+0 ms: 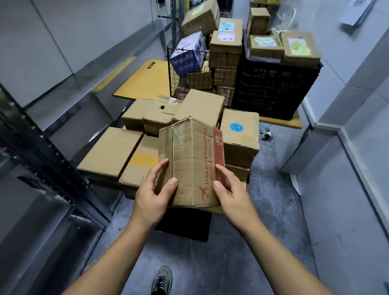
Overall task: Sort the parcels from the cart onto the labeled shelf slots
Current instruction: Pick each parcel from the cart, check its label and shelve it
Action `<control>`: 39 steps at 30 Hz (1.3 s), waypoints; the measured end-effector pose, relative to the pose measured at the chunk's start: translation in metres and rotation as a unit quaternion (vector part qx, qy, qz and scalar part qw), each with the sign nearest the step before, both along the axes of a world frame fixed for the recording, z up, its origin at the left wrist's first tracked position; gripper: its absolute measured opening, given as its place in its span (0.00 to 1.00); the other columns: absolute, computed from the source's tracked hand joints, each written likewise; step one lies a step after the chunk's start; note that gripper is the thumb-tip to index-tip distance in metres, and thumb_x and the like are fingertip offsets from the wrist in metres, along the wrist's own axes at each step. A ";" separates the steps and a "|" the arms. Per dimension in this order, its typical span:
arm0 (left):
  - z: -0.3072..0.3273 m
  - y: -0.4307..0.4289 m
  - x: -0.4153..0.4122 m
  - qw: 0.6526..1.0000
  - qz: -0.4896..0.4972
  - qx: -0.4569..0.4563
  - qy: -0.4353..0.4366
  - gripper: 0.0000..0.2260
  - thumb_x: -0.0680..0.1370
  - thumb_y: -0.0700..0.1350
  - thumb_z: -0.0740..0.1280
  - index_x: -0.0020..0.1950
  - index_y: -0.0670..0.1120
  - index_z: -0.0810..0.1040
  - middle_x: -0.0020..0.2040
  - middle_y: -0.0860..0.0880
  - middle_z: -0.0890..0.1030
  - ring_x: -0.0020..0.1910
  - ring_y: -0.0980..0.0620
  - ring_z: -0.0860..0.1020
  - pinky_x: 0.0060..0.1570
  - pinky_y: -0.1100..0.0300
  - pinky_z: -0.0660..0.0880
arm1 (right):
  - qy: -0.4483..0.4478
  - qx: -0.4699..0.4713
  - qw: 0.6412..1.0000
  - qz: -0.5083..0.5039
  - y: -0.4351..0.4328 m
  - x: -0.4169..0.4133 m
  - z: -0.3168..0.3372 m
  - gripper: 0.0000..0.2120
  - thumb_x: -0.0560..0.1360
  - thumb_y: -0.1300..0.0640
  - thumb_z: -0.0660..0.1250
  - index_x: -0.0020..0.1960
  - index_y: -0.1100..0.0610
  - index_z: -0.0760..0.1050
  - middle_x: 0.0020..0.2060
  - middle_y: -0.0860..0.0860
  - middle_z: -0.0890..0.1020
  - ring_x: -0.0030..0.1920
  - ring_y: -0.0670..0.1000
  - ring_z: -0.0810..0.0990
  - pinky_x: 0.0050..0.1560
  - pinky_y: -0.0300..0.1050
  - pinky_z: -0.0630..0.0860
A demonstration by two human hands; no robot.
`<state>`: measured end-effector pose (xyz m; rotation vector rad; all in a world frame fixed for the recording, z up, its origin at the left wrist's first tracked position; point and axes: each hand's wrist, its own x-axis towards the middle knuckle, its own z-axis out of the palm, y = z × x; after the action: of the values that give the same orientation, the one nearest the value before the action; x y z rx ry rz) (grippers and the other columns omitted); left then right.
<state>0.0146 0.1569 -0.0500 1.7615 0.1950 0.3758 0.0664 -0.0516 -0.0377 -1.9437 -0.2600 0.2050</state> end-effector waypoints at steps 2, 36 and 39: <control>0.004 0.000 -0.004 0.999 0.014 0.028 -0.014 0.21 0.72 0.59 0.67 0.65 0.65 0.72 0.65 0.52 0.75 0.62 0.53 0.77 0.63 0.44 0.74 | 0.008 -0.014 1.000 0.015 0.005 0.004 0.012 0.22 0.81 0.45 0.61 0.74 0.47 0.69 0.73 0.47 0.69 0.73 0.43 0.64 0.76 0.46 0.59; 0.038 0.055 -0.095 0.945 0.298 0.127 -0.046 0.26 0.74 0.43 0.74 0.68 0.58 0.70 0.60 0.60 0.73 0.58 0.64 0.76 0.56 0.63 0.75 | -0.049 0.082 0.974 0.203 0.099 -0.002 0.048 0.26 0.73 0.34 0.65 0.70 0.36 0.68 0.63 0.44 0.77 0.62 0.39 0.75 0.63 0.41 0.72; 0.045 0.072 -0.123 0.927 0.336 0.158 -0.046 0.27 0.74 0.42 0.73 0.69 0.57 0.69 0.59 0.59 0.72 0.59 0.65 0.74 0.56 0.70 0.73 | -0.041 0.085 0.958 0.271 0.129 -0.020 0.053 0.28 0.70 0.36 0.69 0.68 0.31 0.65 0.66 0.41 0.75 0.66 0.42 0.74 0.68 0.45 0.72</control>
<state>-0.1082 0.2285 -0.0046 1.9511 0.7115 1.0295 0.0460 0.0773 0.0151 -1.6764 -0.8401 0.4459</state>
